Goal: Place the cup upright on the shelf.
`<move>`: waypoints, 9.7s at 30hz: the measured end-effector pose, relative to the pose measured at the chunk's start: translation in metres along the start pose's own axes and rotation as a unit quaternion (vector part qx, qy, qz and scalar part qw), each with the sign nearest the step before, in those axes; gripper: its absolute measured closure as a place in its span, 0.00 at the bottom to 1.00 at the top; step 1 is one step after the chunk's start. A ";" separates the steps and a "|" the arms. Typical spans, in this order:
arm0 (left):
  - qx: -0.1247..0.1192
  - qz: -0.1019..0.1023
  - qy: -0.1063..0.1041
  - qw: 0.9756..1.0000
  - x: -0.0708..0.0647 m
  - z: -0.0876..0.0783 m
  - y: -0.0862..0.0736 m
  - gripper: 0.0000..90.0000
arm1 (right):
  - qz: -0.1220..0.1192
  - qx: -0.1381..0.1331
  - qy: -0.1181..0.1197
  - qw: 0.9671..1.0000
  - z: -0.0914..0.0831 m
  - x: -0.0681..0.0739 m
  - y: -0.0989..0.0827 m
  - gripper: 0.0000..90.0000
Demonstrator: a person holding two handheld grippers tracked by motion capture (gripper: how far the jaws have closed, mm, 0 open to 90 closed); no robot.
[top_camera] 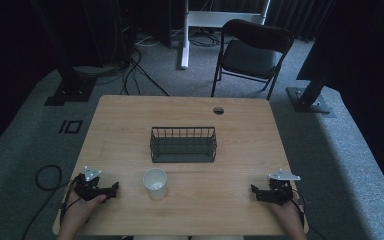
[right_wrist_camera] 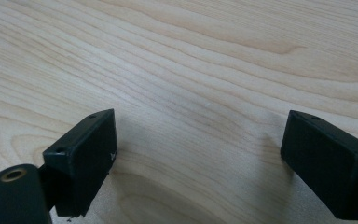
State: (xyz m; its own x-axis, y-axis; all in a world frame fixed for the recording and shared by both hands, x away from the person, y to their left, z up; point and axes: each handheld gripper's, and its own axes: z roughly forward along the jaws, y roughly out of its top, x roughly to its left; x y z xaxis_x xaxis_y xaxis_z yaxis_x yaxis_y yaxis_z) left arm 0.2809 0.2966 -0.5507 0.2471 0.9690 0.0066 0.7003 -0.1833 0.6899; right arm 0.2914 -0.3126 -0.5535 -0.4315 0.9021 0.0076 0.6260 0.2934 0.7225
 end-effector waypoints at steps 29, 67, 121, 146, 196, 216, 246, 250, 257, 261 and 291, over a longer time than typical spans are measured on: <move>0.000 0.000 0.000 1.000 0.000 0.000 0.000 0.03 | -0.027 0.016 0.033 0.999 -0.009 0.017 0.010 0.14; 0.000 0.000 0.000 1.000 0.000 0.000 0.000 0.03 | -0.092 -0.019 0.114 0.989 -0.003 0.079 0.054 0.14; 0.000 0.000 0.000 1.000 0.000 0.000 0.000 0.03 | -0.183 -0.033 0.238 0.953 0.031 0.194 0.093 0.14; -0.001 0.000 -0.001 1.000 0.000 0.000 0.000 0.03 | -0.213 -0.049 0.278 0.935 0.049 0.244 0.115 0.14; 0.000 0.000 -0.001 1.000 0.000 0.000 0.000 0.03 | -0.256 -0.059 0.276 0.925 0.068 0.294 0.139 0.22; 0.001 0.000 -0.001 1.000 0.000 0.000 0.000 0.03 | -0.229 -0.077 0.260 0.935 0.049 0.274 0.164 0.22; 0.000 0.000 -0.001 1.000 0.000 0.000 0.000 0.03 | -0.197 -0.144 0.203 0.948 0.019 0.237 0.225 0.22; 0.001 0.000 -0.001 1.000 0.000 0.000 0.000 0.03 | -0.192 -0.148 0.186 0.952 0.020 0.234 0.236 0.22; 0.000 0.000 -0.001 1.000 0.000 0.000 0.000 0.03 | -0.177 -0.157 0.164 0.958 0.023 0.227 0.248 0.22; -0.001 -0.001 -0.001 1.000 0.000 0.000 0.000 0.03 | -0.151 -0.156 0.141 0.966 0.031 0.217 0.256 0.22; 0.000 0.000 -0.001 1.000 0.000 0.000 0.000 0.03 | -0.079 -0.059 0.069 0.993 0.098 0.198 0.240 0.22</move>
State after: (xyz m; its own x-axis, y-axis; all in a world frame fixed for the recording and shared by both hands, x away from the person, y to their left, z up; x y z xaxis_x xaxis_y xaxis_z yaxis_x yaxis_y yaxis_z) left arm 0.2809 0.2964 -0.5507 0.2478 0.9688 0.0052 0.7005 -0.1828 0.6899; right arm 0.4204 -0.0323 -0.4464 -0.6074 0.7940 -0.0234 0.4665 0.3804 0.7986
